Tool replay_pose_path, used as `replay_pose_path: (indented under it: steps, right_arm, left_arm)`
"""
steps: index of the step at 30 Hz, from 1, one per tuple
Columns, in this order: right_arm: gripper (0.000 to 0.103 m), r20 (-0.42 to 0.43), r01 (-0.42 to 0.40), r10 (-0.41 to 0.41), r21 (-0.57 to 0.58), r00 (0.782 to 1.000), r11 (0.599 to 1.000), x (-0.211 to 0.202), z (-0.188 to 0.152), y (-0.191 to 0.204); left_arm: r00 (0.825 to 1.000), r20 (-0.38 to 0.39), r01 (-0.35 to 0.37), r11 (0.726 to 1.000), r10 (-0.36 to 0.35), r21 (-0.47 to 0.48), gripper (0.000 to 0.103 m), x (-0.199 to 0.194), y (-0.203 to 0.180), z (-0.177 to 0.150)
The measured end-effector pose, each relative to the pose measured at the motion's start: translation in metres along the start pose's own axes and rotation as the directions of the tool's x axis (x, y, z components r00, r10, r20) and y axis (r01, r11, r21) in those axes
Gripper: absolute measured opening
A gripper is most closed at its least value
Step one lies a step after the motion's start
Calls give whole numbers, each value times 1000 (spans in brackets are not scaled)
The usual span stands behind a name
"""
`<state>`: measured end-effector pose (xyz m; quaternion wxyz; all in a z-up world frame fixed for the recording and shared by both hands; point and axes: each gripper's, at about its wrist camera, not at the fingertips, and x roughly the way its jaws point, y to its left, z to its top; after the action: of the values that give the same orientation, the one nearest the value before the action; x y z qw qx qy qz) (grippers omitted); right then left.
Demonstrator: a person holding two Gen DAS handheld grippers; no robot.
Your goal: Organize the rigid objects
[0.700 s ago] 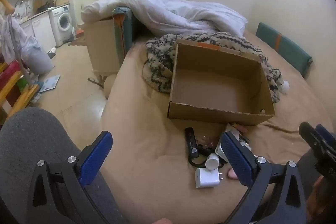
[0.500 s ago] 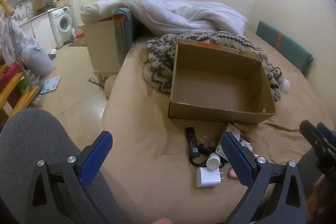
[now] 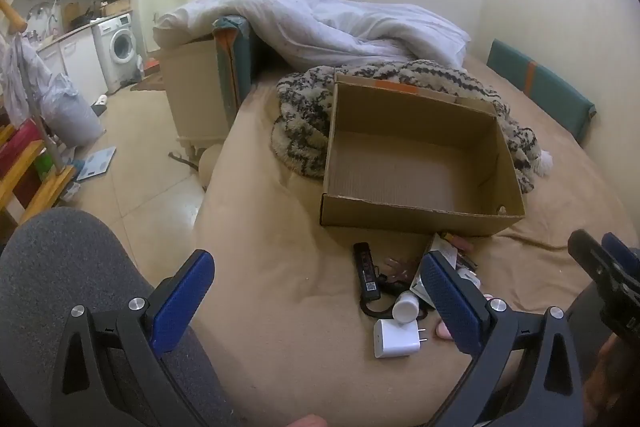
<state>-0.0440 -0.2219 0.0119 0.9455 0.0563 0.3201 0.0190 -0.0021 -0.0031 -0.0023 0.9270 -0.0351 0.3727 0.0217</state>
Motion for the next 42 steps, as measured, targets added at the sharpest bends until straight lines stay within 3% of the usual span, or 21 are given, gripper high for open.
replay_pose_path:
  steps: [42]
  right_arm:
    - [103,-4,1,-1,6,1000,1000,2,-4,-2]
  left_arm:
    - [1000,-4,-4,1000,4,5,103,1,0,-4]
